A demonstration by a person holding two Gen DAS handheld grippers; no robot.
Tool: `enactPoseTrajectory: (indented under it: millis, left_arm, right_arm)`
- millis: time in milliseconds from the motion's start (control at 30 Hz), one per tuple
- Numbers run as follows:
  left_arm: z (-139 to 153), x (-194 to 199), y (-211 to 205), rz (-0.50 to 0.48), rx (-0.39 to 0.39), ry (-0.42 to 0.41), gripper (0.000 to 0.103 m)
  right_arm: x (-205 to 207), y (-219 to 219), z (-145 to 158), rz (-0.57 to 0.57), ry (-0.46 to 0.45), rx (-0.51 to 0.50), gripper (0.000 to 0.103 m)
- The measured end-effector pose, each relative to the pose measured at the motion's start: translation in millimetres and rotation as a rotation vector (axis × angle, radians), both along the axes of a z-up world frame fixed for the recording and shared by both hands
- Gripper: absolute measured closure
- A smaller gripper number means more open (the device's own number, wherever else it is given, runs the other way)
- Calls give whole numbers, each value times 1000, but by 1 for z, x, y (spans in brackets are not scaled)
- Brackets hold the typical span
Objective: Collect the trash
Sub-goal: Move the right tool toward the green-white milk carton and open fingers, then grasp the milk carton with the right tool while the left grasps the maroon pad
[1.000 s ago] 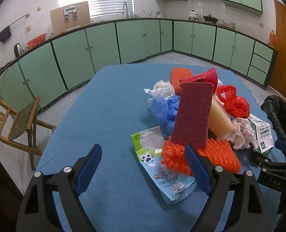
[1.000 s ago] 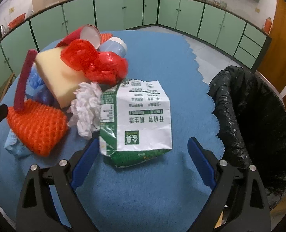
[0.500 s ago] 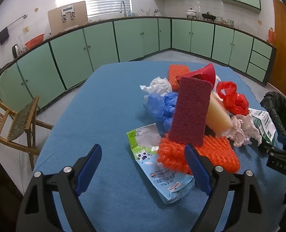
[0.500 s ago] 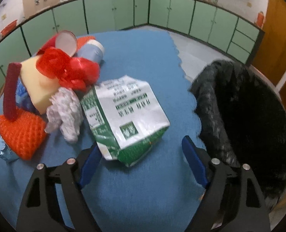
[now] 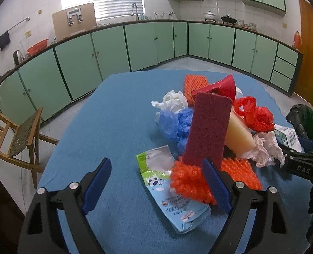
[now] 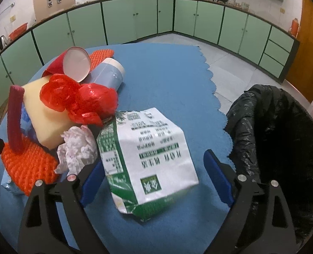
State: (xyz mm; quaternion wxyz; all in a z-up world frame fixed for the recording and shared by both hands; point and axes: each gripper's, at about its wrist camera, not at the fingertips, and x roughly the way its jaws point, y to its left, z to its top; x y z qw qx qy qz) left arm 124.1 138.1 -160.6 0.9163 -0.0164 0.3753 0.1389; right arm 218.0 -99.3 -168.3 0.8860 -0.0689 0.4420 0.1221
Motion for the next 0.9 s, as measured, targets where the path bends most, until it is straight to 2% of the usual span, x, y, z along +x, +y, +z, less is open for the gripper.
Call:
enactPoseTrajectory:
  millis: [67, 167, 300, 500, 733, 900]
  left_arm:
    - [1, 2, 0, 0, -3, -4, 17]
    - [2, 6, -3, -10, -4, -9, 17]
    - [3, 11, -5, -25, -15, -16, 17]
    - [3, 28, -9, -38, -28, -30, 17]
    - [6, 41, -17, -78, -62, -37, 18]
    - [2, 50, -23, -104, -49, -21, 18]
  right_arm:
    - [1, 2, 2, 9, 2, 5, 16]
    - [3, 3, 1, 22, 17, 9, 25]
    - [3, -6, 5, -8, 26, 51, 26]
    - [-3, -19, 16, -71, -13, 52, 26]
    - [-6, -20, 13, -45, -1, 41, 26]
    - [-7, -20, 8, -44, 17, 42, 25]
